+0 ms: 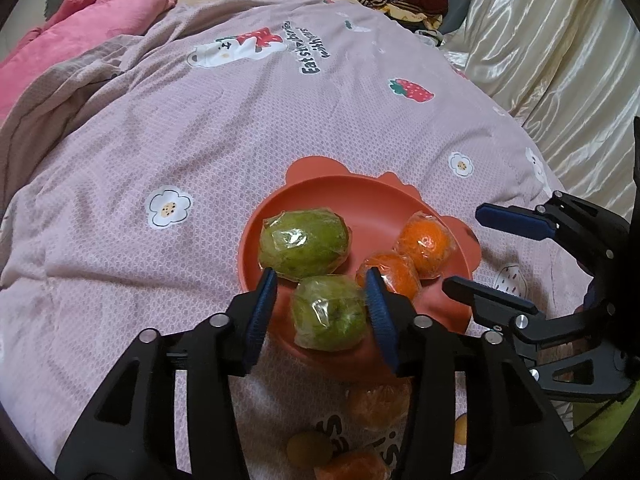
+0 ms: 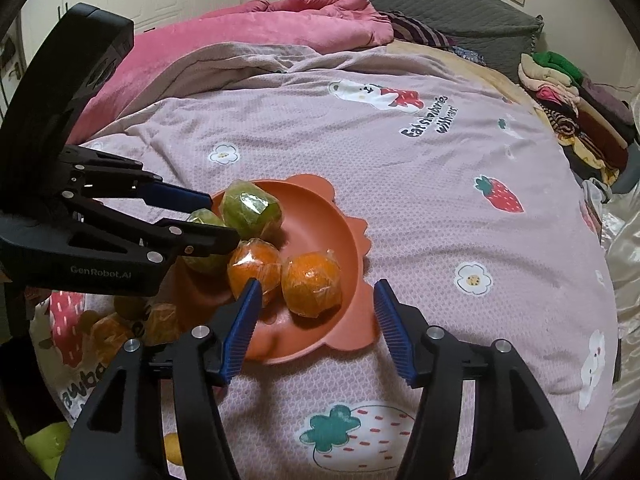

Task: Organize fruits
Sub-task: 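Lower and open left tool beside the green fruit while right tool releases the orange, then withdraw both open tools from the plate, then move both open tools over the loose fruits beside the plate, then grasp the wrapped orange with left tool while right tool grasps a small yellow fruit, then carry the wrapped orange with left tool into the plate while right tool carries the yellow fruit there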

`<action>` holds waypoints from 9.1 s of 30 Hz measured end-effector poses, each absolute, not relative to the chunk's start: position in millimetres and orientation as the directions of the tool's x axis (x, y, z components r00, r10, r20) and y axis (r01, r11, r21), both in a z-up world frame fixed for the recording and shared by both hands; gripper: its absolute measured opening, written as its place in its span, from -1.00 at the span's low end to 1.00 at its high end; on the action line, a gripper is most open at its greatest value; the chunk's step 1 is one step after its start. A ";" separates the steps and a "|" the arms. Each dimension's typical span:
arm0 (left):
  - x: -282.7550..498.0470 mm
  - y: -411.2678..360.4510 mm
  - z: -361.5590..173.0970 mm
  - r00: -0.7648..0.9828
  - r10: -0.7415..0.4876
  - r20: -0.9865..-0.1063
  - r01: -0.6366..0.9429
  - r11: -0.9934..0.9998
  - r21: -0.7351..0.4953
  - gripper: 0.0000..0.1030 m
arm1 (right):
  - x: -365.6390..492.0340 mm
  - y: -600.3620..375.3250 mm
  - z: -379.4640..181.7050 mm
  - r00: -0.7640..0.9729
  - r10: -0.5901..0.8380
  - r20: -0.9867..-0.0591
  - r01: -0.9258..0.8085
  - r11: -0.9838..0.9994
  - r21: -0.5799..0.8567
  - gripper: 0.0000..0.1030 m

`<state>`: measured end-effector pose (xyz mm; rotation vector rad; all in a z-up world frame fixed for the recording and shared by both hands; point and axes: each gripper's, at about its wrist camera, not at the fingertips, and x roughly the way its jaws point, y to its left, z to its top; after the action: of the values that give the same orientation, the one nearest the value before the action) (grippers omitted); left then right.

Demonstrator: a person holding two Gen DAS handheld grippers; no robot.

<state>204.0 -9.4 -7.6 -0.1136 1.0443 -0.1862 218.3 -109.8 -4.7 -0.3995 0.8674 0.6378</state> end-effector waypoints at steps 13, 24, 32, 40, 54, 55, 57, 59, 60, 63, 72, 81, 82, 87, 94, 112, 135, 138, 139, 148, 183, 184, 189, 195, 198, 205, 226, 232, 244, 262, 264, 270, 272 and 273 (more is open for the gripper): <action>199.0 -7.1 1.6 0.509 -0.194 -0.839 0.083 0.981 -0.176 -0.01 | 210.3 -118.0 -3.1 0.487 0.353 -0.799 -0.638 0.769 -0.048 0.36; 190.8 -4.2 12.3 0.537 -0.164 -0.828 0.063 0.986 -0.154 0.27 | 205.2 -122.5 1.8 0.504 0.352 -0.789 -0.616 0.786 -0.042 0.58; 183.7 -2.5 20.1 0.552 -0.153 -0.820 0.053 0.988 -0.148 0.42 | 201.7 -126.4 8.4 0.525 0.347 -0.777 -0.599 0.800 -0.047 0.78; 175.3 -0.2 29.0 0.567 -0.149 -0.810 0.049 0.988 -0.147 0.56 | 196.2 -130.3 15.1 0.541 0.343 -0.768 -0.585 0.809 -0.051 0.83; 155.3 4.1 48.3 0.603 -0.134 -0.786 0.032 0.989 -0.144 0.76 | 181.7 -136.6 32.2 0.571 0.345 -0.745 -0.571 0.819 -0.058 0.86; 153.7 4.1 49.7 0.605 -0.133 -0.785 0.031 0.989 -0.144 0.77 | 180.3 -137.7 33.6 0.574 0.346 -0.743 -0.570 0.819 -0.059 0.86; 151.1 4.7 51.8 0.609 -0.132 -0.782 0.030 0.989 -0.144 0.77 | 178.3 -138.3 36.1 0.577 0.347 -0.739 -0.568 0.821 -0.059 0.87; 147.9 4.4 54.1 0.613 -0.131 -0.779 0.031 0.989 -0.142 0.78 | 175.6 -138.8 38.6 0.580 0.349 -0.736 -0.567 0.821 -0.058 0.87; 147.1 4.6 54.6 0.614 -0.130 -0.779 0.031 0.989 -0.142 0.79 | 174.8 -138.9 39.3 0.581 0.350 -0.735 -0.567 0.821 -0.058 0.87; 141.7 4.3 57.8 0.620 -0.127 -0.774 0.031 0.990 -0.138 0.79 | 171.0 -139.1 41.7 0.584 0.351 -0.732 -0.568 0.821 -0.059 0.88; 127.6 5.7 63.6 0.634 -0.122 -0.764 0.028 0.990 -0.135 0.80 | 161.0 -138.3 45.5 0.585 0.355 -0.729 -0.570 0.820 -0.058 0.88; 111.6 7.0 59.1 0.628 -0.119 -0.769 0.028 0.991 -0.131 0.81 | 145.0 -139.4 46.6 0.577 0.371 -0.728 -0.580 0.814 -0.046 0.89; 110.4 6.7 58.7 0.627 -0.119 -0.770 0.028 0.991 -0.130 0.81 | 143.4 -139.3 46.3 0.575 0.372 -0.729 -0.581 0.813 -0.044 0.89; 102.8 5.7 54.7 0.623 -0.113 -0.774 0.024 0.992 -0.125 0.81 | 136.5 -140.1 44.2 0.569 0.375 -0.732 -0.585 0.810 -0.040 0.89; 94.5 6.5 49.5 0.618 -0.104 -0.779 0.017 0.993 -0.119 0.81 | 127.1 -142.8 39.1 0.561 0.375 -0.738 -0.587 0.809 -0.034 0.89; 76.7 2.3 37.2 0.599 -0.092 -0.795 0.012 0.994 -0.107 0.81 | 108.4 -145.2 19.5 0.516 0.387 -0.764 -0.599 0.801 0.001 0.89; 69.7 -6.7 19.6 0.565 -0.091 -0.820 0.013 0.995 -0.101 0.81 | 99.0 -140.9 0.7 0.477 0.402 -0.782 -0.623 0.782 0.022 0.89; 69.6 -8.2 15.2 0.558 -0.093 -0.825 0.017 0.995 -0.101 0.81 | 98.4 -141.1 -2.8 0.471 0.404 -0.784 -0.625 0.780 0.026 0.89; 69.6 -9.0 13.7 0.555 -0.093 -0.827 0.018 0.995 -0.099 0.81 | 98.3 -141.0 -4.0 0.468 0.404 -0.786 -0.627 0.779 0.027 0.89; 70.2 -19.5 -1.3 0.527 -0.113 -0.843 0.058 0.994 -0.097 0.81 | 93.2 -135.7 -15.7 0.432 0.420 -0.798 -0.658 0.752 0.039 0.82; 89.6 -26.6 -38.4 0.450 -0.184 -0.874 0.121 0.982 -0.144 -0.04 | 98.3 -125.0 -39.2 0.331 0.444 -0.833 -0.713 0.696 0.087 -0.48; 90.0 -26.5 -38.8 0.450 -0.186 -0.873 0.123 0.982 -0.146 -0.05 | 98.6 -125.3 -39.2 0.331 0.444 -0.832 -0.712 0.697 0.089 -0.48; 90.3 -27.1 -39.6 0.448 -0.209 -0.869 0.139 0.977 -0.163 -0.23 | 99.5 -125.9 -38.0 0.331 0.446 -0.831 -0.710 0.698 0.091 -0.48; 87.1 -23.4 -33.1 0.462 -0.229 -0.857 0.135 0.973 -0.187 -0.26 | 101.7 -128.6 -30.8 0.344 0.454 -0.822 -0.704 0.704 0.094 -0.48; 85.3 -19.1 -24.0 0.482 -0.244 -0.842 0.128 0.970 -0.207 -0.27 | 103.1 -130.3 -25.0 0.357 0.459 -0.813 -0.701 0.707 0.092 -0.48; 88.8 -13.4 -3.8 0.520 -0.246 -0.818 0.122 0.969 -0.214 -0.27 | 113.0 -135.6 -12.6 0.391 0.467 -0.793 -0.687 0.721 0.086 -0.48; 138.4 -22.2 9.8 0.519 -0.252 -0.817 0.146 0.968 -0.206 -0.27 | 168.3 -142.2 15.6 0.477 0.473 -0.741 -0.660 0.749 0.053 -0.48; 149.7 -35.4 4.5 0.510 -0.240 -0.826 0.163 0.970 -0.181 -0.27 | 185.1 -144.7 17.2 0.486 0.467 -0.739 -0.650 0.758 0.051 -0.48; 163.0 -43.6 -2.5 0.499 -0.234 -0.834 0.171 0.971 -0.170 -0.27 | 206.8 -147.8 10.2 0.471 0.463 -0.751 -0.643 0.763 0.067 -0.48; 172.0 -41.2 -8.6 0.498 -0.210 -0.841 0.162 0.976 -0.148 -0.26 | 220.0 -131.9 -2.2 0.424 0.469 -0.775 -0.668 0.739 0.082 -0.48; 173.0 -40.1 -8.1 0.500 -0.212 -0.840 0.161 0.975 -0.151 -0.26 | 220.6 -129.2 -3.6 0.418 0.469 -0.778 -0.672 0.736 0.082 -0.48; 173.6 -37.8 -6.2 0.505 -0.210 -0.837 0.159 0.976 -0.149 -0.26 | 221.4 -123.4 -6.6 0.406 0.469 -0.784 -0.681 0.728 0.083 -0.48; 173.5 -37.5 -6.1 0.506 -0.210 -0.837 0.160 0.976 -0.149 -0.26 | 221.7 -122.2 -6.8 0.405 0.466 -0.786 -0.682 0.727 0.080 -0.48; 173.5 -37.4 -6.3 0.505 -0.212 -0.837 0.161 0.976 -0.150 -0.26 | 222.0 -121.7 -6.8 0.405 0.465 -0.787 -0.681 0.728 0.079 -0.48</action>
<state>173.5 -37.4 -6.3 -0.0546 1.0167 -0.2249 222.0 -121.7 -6.8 -0.2722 0.8950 0.7346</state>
